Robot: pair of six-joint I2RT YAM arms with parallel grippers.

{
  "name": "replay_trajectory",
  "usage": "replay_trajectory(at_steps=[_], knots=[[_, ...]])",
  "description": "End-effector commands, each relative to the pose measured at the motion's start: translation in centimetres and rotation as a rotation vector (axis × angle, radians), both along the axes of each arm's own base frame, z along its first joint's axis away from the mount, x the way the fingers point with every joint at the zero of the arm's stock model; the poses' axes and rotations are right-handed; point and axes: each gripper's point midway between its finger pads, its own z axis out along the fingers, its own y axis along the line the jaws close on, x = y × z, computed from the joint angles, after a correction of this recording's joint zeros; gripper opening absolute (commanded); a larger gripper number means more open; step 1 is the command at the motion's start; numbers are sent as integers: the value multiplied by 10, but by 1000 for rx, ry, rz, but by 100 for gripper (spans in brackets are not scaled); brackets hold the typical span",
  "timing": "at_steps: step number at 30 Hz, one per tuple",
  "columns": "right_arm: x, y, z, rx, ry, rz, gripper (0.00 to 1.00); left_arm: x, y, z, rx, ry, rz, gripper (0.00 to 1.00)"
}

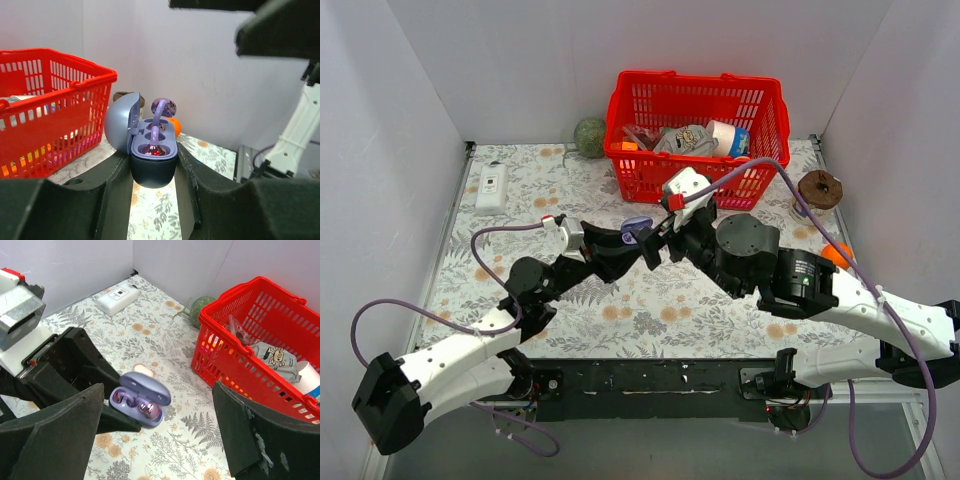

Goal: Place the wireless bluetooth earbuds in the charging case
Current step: Place the earbud in the charging case.

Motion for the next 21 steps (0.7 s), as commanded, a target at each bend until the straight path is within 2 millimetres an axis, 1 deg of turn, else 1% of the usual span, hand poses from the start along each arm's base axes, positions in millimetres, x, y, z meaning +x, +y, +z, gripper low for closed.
replay_trajectory(at_steps=[1,2,3,4,5,6,7,8,9,10,11,12,13,14,15,17,18,20,21], knots=[[-4,-6,32,22,4,29,93,-28,0,10,66,-53,-105,0],[-5,-6,33,18,7,40,90,-33,0,10,78,-59,-124,0],[-6,-6,35,19,9,41,88,-43,-2,8,100,-71,-176,0],[-9,-7,39,22,8,61,86,-47,-3,2,131,-54,-200,0],[-10,-8,43,22,-3,74,81,-53,-3,6,141,-70,-225,0],[-12,-10,49,28,-13,87,78,-58,-3,6,155,-73,-252,0],[-15,-11,48,6,-14,103,75,-67,-4,3,177,-80,-300,0],[-19,-16,66,34,-24,124,65,-72,-3,2,194,-80,-316,0],[-19,-12,65,-1,-25,134,61,-74,-2,1,202,-84,-326,0],[-21,-13,71,-13,-25,146,57,-79,-2,0,211,-93,-350,0],[-27,-14,58,-98,-2,184,53,-81,-2,-1,220,-91,-358,0],[-28,-10,73,-100,-9,200,53,-84,-1,1,227,-105,-369,0],[-30,-8,71,-133,1,218,53,-87,-2,-4,248,-96,-393,0],[-34,-5,67,-150,10,247,58,-88,-3,-5,262,-95,-404,0],[-39,-7,60,-158,19,274,60,-87,-4,-5,276,-106,-413,0],[-43,-7,53,-181,54,288,63,-88,-5,-11,306,-88,-434,0],[-46,-6,40,-226,79,302,63,-85,-5,-13,315,-84,-431,0],[-51,-5,31,-234,117,321,62,-84,-4,-17,320,-82,-435,0],[-53,-5,26,-246,131,328,61,-80,-2,-18,322,-79,-424,0]])
